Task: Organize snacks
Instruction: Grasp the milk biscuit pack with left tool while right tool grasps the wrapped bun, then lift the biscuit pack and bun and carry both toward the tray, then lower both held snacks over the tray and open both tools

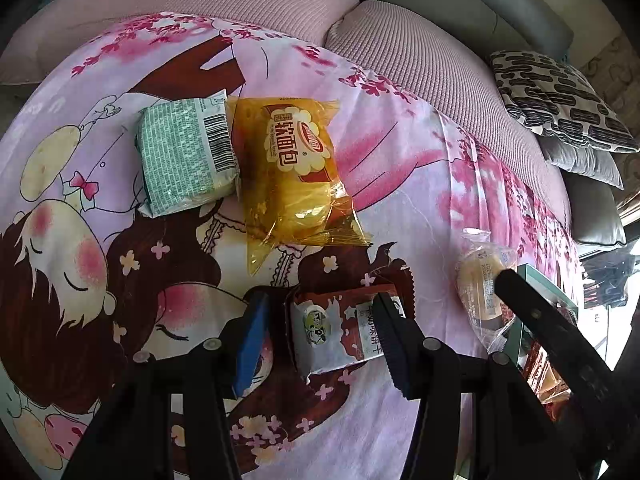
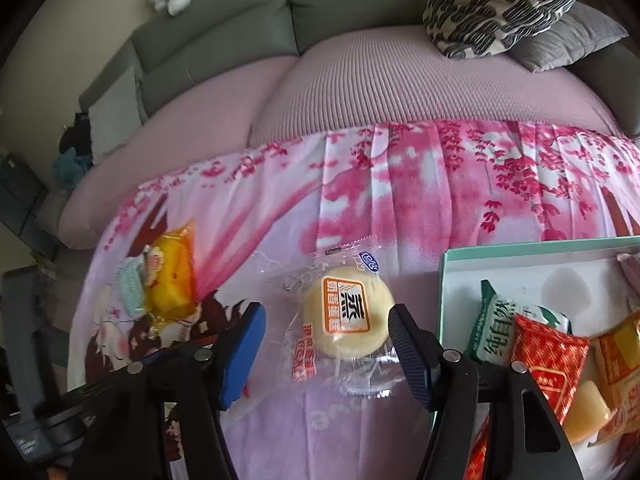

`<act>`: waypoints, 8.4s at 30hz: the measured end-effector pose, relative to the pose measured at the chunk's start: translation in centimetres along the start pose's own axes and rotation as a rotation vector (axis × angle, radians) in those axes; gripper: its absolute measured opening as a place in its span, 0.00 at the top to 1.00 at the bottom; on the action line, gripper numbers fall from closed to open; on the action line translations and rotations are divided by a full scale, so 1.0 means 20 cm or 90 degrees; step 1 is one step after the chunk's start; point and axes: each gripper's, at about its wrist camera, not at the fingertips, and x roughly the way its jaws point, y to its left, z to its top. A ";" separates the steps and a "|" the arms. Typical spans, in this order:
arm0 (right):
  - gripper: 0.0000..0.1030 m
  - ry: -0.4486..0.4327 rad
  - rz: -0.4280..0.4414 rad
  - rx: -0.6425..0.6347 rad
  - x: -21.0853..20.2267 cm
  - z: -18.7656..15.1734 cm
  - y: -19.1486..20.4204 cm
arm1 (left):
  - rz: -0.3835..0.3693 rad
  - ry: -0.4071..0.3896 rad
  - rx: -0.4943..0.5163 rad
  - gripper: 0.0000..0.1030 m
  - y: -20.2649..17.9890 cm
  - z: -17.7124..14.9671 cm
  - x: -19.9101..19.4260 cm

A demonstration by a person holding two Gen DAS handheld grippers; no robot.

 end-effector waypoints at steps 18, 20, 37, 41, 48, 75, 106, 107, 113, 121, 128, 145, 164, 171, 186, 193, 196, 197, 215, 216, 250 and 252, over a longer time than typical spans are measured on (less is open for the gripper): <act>0.49 0.011 -0.082 -0.093 0.05 -0.06 0.06 | -0.043 0.005 -0.009 0.32 -0.03 0.00 -0.03; 0.49 0.012 -0.083 -0.095 0.04 -0.09 0.06 | -0.040 0.005 -0.006 0.32 -0.04 0.00 -0.02; 0.49 -0.003 -0.092 -0.038 -0.08 -0.28 0.00 | 0.066 0.009 0.090 0.20 -0.19 -0.04 0.11; 0.49 -0.003 -0.102 -0.042 -0.09 -0.30 0.01 | 0.092 0.006 0.106 0.26 -0.21 -0.04 0.11; 0.50 -0.008 -0.098 -0.034 -0.14 -0.34 0.01 | 0.085 0.014 0.113 0.31 -0.20 -0.06 0.06; 0.54 -0.081 -0.027 -0.006 -0.48 -0.50 -0.02 | 0.047 -0.051 0.136 0.32 -0.29 -0.20 -0.26; 0.58 -0.035 0.006 0.017 -0.39 -0.51 -0.09 | 0.054 -0.015 0.129 0.32 -0.27 -0.23 -0.21; 0.55 -0.031 0.010 0.021 -0.37 -0.51 -0.10 | 0.054 -0.011 0.128 0.31 -0.26 -0.23 -0.20; 0.49 -0.021 0.014 0.027 -0.32 -0.50 -0.10 | 0.047 -0.003 0.118 0.31 -0.25 -0.23 -0.19; 0.42 -0.007 -0.010 -0.011 -0.24 -0.48 -0.04 | 0.048 0.005 0.113 0.31 -0.23 -0.23 -0.18; 0.39 -0.005 -0.044 -0.053 -0.20 -0.48 0.01 | 0.052 0.013 0.111 0.31 -0.23 -0.23 -0.14; 0.41 0.005 -0.140 -0.166 -0.16 -0.52 0.13 | 0.061 0.020 0.103 0.31 -0.21 -0.23 -0.11; 0.51 -0.038 -0.114 -0.139 -0.30 -0.51 0.13 | 0.049 -0.011 0.098 0.31 -0.22 -0.22 -0.20; 0.51 -0.070 -0.090 -0.125 -0.40 -0.50 0.12 | 0.034 -0.043 0.100 0.31 -0.24 -0.21 -0.29; 0.51 -0.123 -0.098 -0.028 -0.59 -0.43 -0.14 | 0.010 -0.085 0.138 0.31 -0.40 -0.23 -0.36; 0.51 -0.161 -0.166 0.110 -0.72 -0.42 -0.56 | -0.021 -0.089 0.208 0.31 -0.61 -0.28 -0.35; 0.51 -0.178 -0.190 0.154 -0.77 -0.42 -0.71 | -0.032 -0.082 0.238 0.31 -0.71 -0.30 -0.32; 0.51 -0.185 -0.196 0.168 -0.79 -0.42 -0.77 | -0.032 -0.079 0.246 0.31 -0.74 -0.31 -0.30; 0.50 -0.185 -0.200 0.237 -0.73 -0.42 -1.06 | -0.064 -0.028 0.383 0.31 -1.39 -0.38 0.00; 0.50 -0.179 -0.199 0.237 -0.72 -0.43 -1.06 | -0.065 -0.025 0.386 0.31 -1.41 -0.38 0.02; 0.00 -0.144 -0.212 0.182 -0.78 -0.51 -0.89 | -0.032 -0.020 0.276 0.12 -1.04 -0.43 -0.10; 0.00 -0.143 -0.217 0.179 -0.78 -0.52 -0.88 | -0.025 -0.026 0.271 0.09 -0.99 -0.43 -0.12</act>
